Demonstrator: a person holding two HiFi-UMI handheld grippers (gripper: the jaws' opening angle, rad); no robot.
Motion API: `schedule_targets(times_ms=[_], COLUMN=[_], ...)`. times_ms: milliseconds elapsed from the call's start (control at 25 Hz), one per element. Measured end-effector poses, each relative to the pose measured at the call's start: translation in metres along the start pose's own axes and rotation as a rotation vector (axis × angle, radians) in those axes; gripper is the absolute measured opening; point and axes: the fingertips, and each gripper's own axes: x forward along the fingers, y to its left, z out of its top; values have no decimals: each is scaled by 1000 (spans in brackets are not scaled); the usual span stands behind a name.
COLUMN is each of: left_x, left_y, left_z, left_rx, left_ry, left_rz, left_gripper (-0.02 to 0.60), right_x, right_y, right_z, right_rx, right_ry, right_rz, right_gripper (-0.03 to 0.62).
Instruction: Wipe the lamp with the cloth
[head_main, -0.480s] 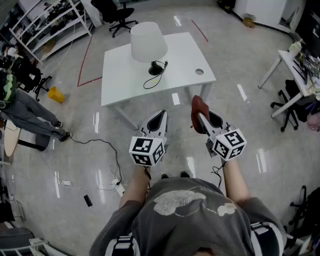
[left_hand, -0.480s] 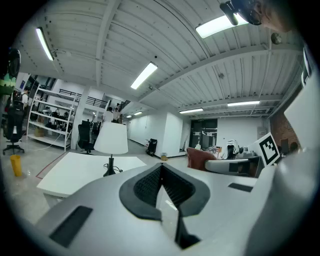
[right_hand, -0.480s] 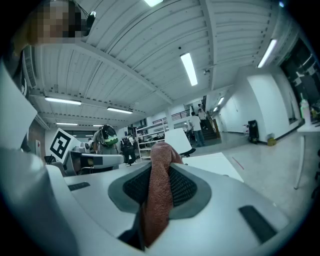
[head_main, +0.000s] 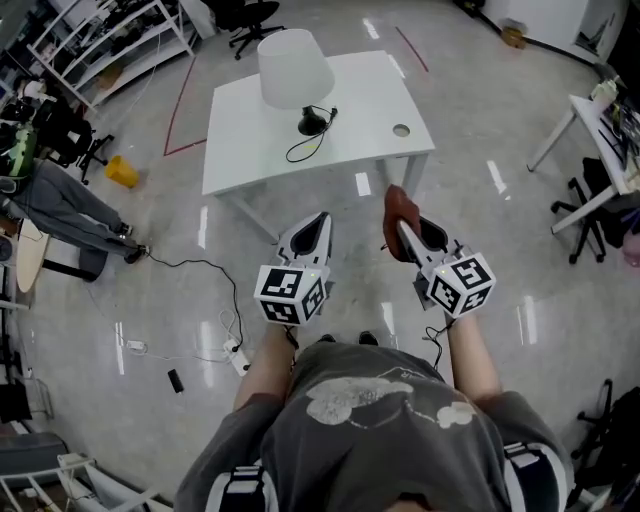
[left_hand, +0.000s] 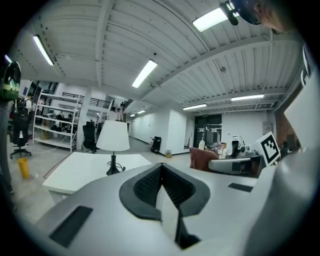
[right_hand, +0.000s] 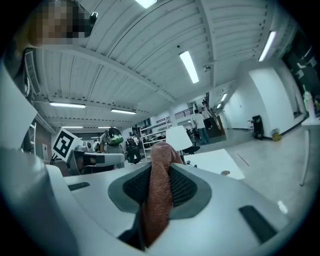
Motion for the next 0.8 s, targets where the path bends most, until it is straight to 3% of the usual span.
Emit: schedule_targets(times_ms=[440,800], left_x=[8,81], left_y=[13,66], left_z=[-3,8], left_rx=[-27,-56], left_ry=[-32,-53], left_rz=[62,42], left_gripper=[8,8], right_x=[13,78], right_y=[-26,-77], right_z=[-24,-7], right_rx=[57,41], right_ry=[42,49], right_rz=[19,-25], right_gripper=[86,86])
